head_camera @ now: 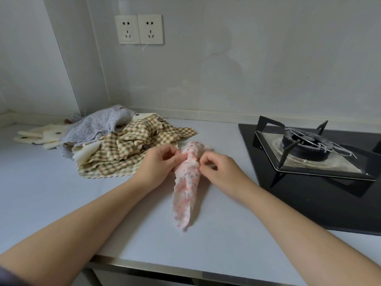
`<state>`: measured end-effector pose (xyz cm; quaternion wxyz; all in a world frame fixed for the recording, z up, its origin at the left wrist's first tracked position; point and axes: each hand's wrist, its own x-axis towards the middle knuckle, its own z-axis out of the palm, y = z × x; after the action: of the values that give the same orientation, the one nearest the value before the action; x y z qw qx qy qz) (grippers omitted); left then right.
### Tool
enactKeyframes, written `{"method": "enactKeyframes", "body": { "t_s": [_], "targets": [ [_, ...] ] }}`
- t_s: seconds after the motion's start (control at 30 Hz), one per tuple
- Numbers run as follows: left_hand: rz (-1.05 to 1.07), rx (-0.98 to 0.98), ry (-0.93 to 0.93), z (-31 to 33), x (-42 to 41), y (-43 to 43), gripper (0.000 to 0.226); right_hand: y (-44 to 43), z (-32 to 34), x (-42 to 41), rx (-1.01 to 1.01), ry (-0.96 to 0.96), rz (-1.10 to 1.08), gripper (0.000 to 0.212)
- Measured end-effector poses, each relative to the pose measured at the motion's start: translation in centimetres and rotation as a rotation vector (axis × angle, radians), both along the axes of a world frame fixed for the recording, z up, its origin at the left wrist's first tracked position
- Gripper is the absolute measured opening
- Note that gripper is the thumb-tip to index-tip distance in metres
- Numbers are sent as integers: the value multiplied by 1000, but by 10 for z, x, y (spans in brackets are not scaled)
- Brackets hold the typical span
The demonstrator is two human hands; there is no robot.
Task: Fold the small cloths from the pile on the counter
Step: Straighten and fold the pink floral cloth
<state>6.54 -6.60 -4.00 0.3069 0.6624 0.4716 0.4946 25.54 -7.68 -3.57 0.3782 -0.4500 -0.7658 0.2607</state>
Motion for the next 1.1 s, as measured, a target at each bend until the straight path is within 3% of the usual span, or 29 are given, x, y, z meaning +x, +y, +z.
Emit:
{"method": "enactKeyframes", "body": {
  "t_s": [0.1,0.13,0.2,0.27,0.33,0.37,0.47,0.57,0.63,0.8,0.93,1.03,1.1],
  "targets": [
    [94,1,-81,7,-10,4,16,5,4,5,-29,24,-171,20],
    [146,56,-20,11,-16,5,16,7,4,8,-48,14,-264,22],
    [244,223,280,15,-35,9,14,10,8,14,-103,-94,-436,30],
    [206,301,611,16,-52,10,12,10,11,19,-163,-394,-517,35],
    [97,377,897,16,-60,8,13,9,12,21,-133,-597,-542,26],
    [49,433,973,17,-59,8,23,8,13,20,-44,-585,-541,19],
    [-38,486,993,20,-43,3,33,7,12,16,259,-254,-288,10],
    [-120,352,1043,6,-32,5,50,8,2,9,143,-290,-11,24],
    [-98,285,1043,-2,-32,8,57,12,-7,7,105,-480,-79,23],
    [13,297,1083,1,-35,11,66,17,2,16,68,-793,-558,27],
    [64,434,1084,8,-38,10,47,13,6,17,89,-890,-693,35],
    [-94,478,1074,9,-40,9,47,13,8,18,285,-670,-362,45],
    [-183,482,1028,4,-37,9,46,12,8,15,222,-509,-77,58]
  ]
}}
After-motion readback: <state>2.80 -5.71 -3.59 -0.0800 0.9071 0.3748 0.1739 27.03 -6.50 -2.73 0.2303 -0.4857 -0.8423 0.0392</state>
